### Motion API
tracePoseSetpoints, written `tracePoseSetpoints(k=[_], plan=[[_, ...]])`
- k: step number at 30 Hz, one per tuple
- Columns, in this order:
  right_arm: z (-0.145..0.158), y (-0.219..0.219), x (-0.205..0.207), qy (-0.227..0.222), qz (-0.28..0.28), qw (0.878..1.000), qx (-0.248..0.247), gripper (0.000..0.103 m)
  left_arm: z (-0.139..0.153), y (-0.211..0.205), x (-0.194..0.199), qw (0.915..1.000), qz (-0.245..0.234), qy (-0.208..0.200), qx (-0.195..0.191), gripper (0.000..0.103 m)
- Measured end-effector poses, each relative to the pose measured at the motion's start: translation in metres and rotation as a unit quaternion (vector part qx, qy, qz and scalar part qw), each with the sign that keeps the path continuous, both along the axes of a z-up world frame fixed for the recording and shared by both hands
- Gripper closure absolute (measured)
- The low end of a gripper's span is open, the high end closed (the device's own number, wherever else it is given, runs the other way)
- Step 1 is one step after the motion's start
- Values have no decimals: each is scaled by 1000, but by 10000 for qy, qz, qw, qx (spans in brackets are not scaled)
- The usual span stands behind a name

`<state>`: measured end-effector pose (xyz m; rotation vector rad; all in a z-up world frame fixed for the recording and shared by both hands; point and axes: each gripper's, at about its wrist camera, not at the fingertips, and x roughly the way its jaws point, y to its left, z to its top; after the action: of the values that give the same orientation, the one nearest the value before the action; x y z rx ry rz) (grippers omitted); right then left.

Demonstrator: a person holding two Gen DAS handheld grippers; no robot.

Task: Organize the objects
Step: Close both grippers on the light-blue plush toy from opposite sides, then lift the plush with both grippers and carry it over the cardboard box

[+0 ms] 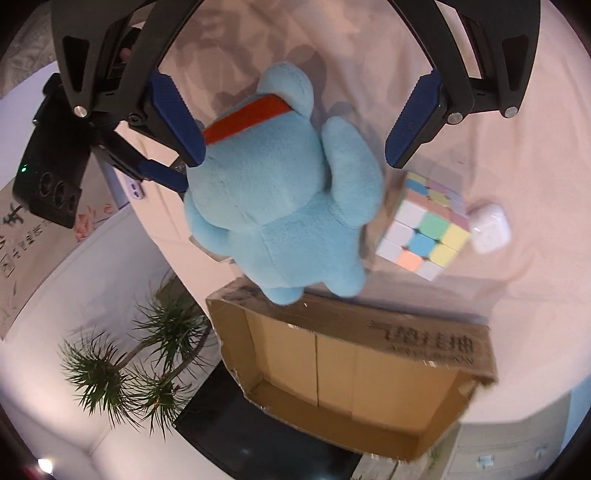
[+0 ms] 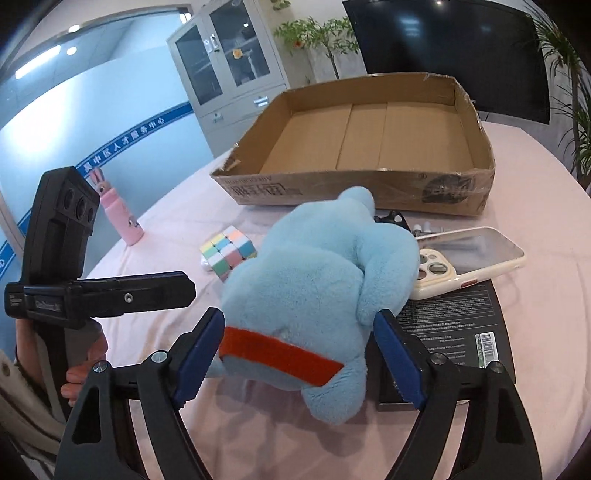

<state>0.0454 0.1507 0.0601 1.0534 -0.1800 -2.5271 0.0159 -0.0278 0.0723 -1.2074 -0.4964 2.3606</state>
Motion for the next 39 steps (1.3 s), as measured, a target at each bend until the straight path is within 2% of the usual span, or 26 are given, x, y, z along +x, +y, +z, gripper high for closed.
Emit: tracePoseSetpoints(k=[2, 3, 7, 10, 17, 20, 28, 31, 34, 39], plan=[[-8, 1, -8, -168, -34, 9998, 130, 18, -6, 4, -7, 9998, -90, -158, 81, 5], [-10, 5, -9, -235, -45, 9997, 77, 15, -8, 7, -10, 9996, -159, -219, 82, 5], [-18, 9, -21, -438, 134, 9987, -225, 12, -15, 11, -18, 9994, -52, -326, -88, 5], [-25, 6, -27, -521, 371, 9975, -312, 12, -25, 12, -25, 9981, -135, -570, 187, 5], [-33, 6, -31, -433, 506, 9971, -371, 8, -35, 18, -34, 9946, -265, -786, 617, 1], [-34, 2, -31, -392, 479, 9977, -289, 8, -38, 22, -35, 9939, -323, -821, 668, 1], [-33, -3, -30, -361, 416, 9984, -92, 10, -36, 28, -34, 9938, -529, -722, 653, 1], [-29, -10, -24, -285, 334, 9990, 43, 13, -25, 33, -26, 9957, -601, -525, 474, 2], [-22, -22, -13, -140, 347, 9991, 217, 13, -12, 41, -11, 9973, -674, -243, 133, 1], [-8, -30, 11, 117, 298, 9991, 260, 13, 3, 38, 7, 9977, -644, -42, 195, 1]])
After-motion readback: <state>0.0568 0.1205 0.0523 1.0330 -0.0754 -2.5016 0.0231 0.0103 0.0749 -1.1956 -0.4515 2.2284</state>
